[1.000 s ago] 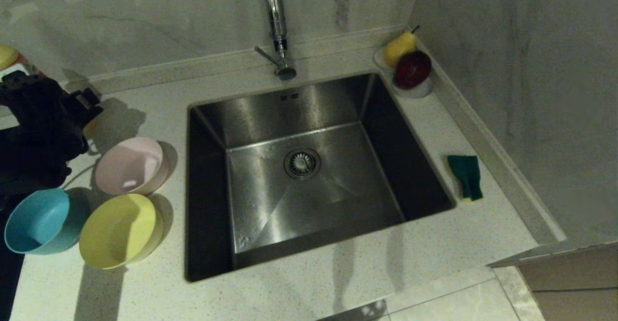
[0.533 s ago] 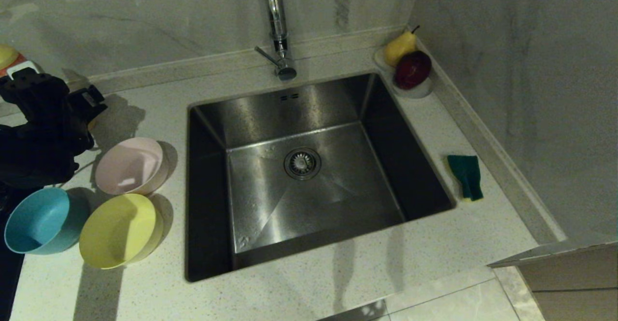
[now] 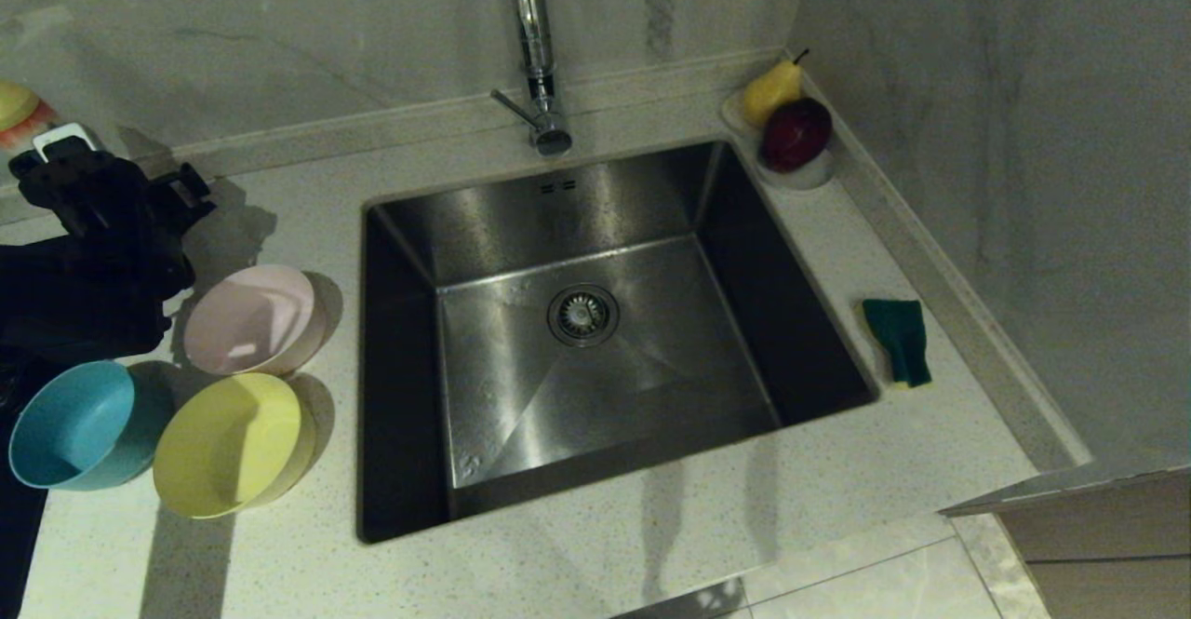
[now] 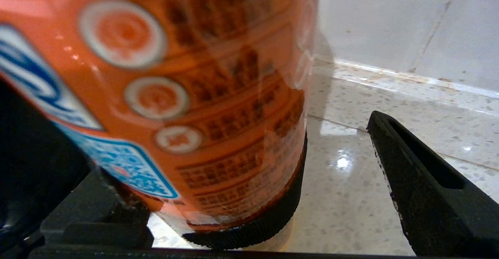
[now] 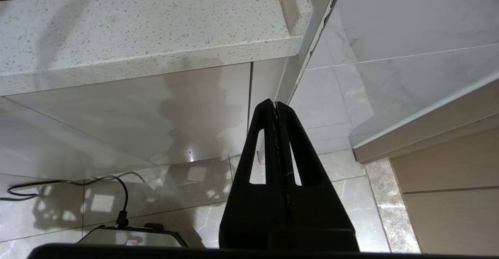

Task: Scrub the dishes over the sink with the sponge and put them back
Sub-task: Grab the dish soap

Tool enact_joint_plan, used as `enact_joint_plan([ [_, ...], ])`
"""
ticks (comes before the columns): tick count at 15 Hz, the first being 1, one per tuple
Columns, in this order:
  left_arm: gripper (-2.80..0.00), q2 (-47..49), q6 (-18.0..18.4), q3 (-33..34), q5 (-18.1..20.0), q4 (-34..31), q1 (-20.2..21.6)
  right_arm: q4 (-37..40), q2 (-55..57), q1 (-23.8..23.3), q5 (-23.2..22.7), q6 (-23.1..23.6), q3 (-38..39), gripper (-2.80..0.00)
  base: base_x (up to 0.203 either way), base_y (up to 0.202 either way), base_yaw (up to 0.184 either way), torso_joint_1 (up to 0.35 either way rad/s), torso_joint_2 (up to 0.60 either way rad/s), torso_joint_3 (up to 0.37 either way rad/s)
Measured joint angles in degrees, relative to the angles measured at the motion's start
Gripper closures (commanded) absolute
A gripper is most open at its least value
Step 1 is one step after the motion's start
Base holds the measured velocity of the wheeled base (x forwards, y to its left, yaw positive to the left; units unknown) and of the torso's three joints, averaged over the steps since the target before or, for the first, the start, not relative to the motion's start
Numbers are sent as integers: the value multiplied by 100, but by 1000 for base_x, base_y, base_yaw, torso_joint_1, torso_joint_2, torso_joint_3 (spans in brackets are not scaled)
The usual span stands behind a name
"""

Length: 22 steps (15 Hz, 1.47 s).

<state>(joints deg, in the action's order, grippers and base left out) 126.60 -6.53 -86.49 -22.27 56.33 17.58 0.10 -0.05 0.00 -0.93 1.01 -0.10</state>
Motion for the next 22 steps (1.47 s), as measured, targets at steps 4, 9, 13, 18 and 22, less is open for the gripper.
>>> enact_joint_plan([
  [4, 0, 85, 42, -68, -8, -5, -2, 1, 0, 0, -2, 2, 0, 0, 0, 0, 0, 0, 0, 0],
  [9, 0, 91, 116, -72, -15, 2, -5, 0, 0, 0, -1, 2, 0, 0, 0, 0, 0, 0, 0, 0],
  [13, 0, -119, 108, -118, -55, -16, -2, 0, 0, 0, -1, 0, 0, 0, 0, 0, 0, 0, 0, 0],
  [18, 0, -1034, 72, 104, -75, -439, -27, 1, 0, 0, -1, 2, 0, 0, 0, 0, 0, 0, 0, 0],
  [22, 0, -2287, 80, 491, -158, -1312, -118, 2, 0, 0, 0, 2, 0, 0, 0, 0, 0, 0, 0, 0],
])
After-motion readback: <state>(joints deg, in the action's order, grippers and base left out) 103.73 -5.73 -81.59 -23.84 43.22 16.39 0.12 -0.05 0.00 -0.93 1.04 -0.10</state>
